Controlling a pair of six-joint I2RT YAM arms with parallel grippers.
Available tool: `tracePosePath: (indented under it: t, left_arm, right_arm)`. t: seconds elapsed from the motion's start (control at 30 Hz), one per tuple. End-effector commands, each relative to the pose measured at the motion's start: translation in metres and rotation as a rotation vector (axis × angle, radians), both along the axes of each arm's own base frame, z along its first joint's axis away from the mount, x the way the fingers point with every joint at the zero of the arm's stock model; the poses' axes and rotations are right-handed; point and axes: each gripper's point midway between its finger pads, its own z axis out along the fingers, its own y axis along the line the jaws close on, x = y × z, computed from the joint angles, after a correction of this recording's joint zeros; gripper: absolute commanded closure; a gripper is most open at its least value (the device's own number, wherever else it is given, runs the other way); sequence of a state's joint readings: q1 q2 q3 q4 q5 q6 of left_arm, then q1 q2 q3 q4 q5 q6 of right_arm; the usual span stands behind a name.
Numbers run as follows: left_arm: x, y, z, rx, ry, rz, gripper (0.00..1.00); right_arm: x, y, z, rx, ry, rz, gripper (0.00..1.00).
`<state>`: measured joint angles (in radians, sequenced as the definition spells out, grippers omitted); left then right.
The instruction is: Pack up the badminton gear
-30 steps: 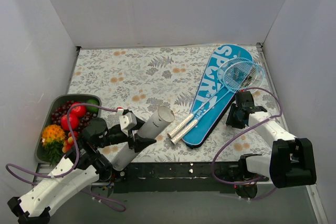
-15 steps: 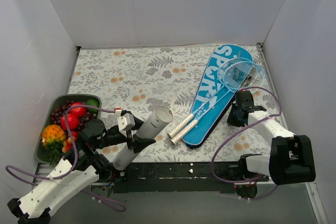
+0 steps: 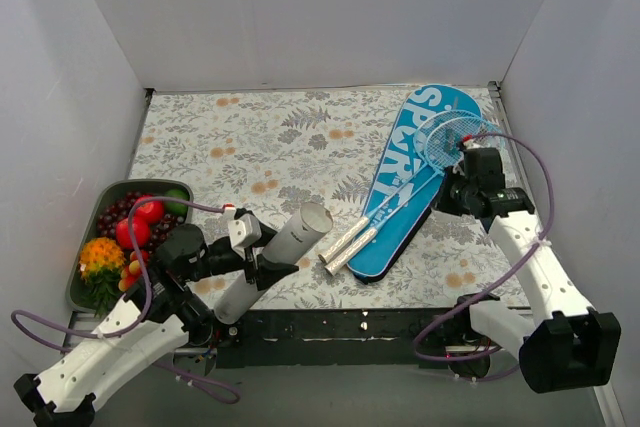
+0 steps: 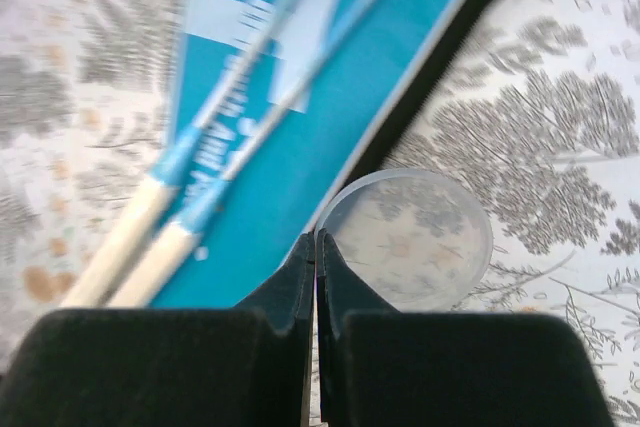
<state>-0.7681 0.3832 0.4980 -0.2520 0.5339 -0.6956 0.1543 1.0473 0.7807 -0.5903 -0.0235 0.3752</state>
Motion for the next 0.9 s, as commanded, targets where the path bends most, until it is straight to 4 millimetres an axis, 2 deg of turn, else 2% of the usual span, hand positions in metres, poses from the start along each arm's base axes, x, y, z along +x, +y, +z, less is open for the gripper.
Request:
tracePosePath:
  t: [0.0,0.07,0.1,0.17,0.2,0.3,0.33,0.4,0.43,0.5,0.53,0.67,0.87]
  left_arm:
    - [0.001,-0.004,0.000,0.011,0.006,-0.015,0.37]
    - [0.001,-0.005,0.000,0.016,0.006,-0.020,0.38]
    - [0.002,-0.006,-0.001,0.021,0.012,-0.021,0.38]
    - [0.003,-0.007,-0.002,0.028,0.016,-0.023,0.38]
    - [0.004,-0.009,-0.004,0.036,0.022,-0.026,0.38]
    - [0.004,-0.010,-0.004,0.038,0.026,-0.031,0.38]
    - [0.004,-0.010,-0.005,0.041,0.031,-0.031,0.38]
    - [0.003,-0.010,-0.005,0.041,0.033,-0.034,0.38]
    - [0.004,-0.010,-0.005,0.041,0.035,-0.033,0.38]
    - [0.002,-0.011,-0.004,0.042,0.040,-0.042,0.39]
    - [0.002,-0.011,-0.005,0.045,0.043,-0.044,0.39]
    - [0.000,-0.012,-0.006,0.056,0.052,-0.057,0.39]
    - [-0.003,-0.013,-0.006,0.076,0.065,-0.079,0.39]
  right_arm:
    - [0.003,0.031,0.083,0.095,-0.175,0.194,0.99]
    - [-0.001,0.046,0.108,0.153,-0.219,0.274,0.99]
    - [0.001,0.053,0.130,0.177,-0.266,0.314,0.99]
    - [-0.007,0.068,0.148,0.227,-0.284,0.408,0.99]
    - [-0.005,0.073,0.168,0.238,-0.324,0.438,0.99]
    - [-0.011,0.087,0.192,0.261,-0.368,0.515,0.99]
    - [-0.014,0.094,0.208,0.279,-0.403,0.558,0.99]
    - [-0.017,0.104,0.218,0.313,-0.419,0.612,0.99]
    - [-0.025,0.114,0.229,0.358,-0.432,0.676,0.99]
    - [-0.031,0.126,0.239,0.411,-0.445,0.752,0.99]
    - [-0.040,0.136,0.244,0.447,-0.442,0.813,0.99]
    - [-0.055,0.158,0.267,0.485,-0.472,0.943,0.99]
    - [-0.078,0.187,0.273,0.549,-0.423,1.105,0.99]
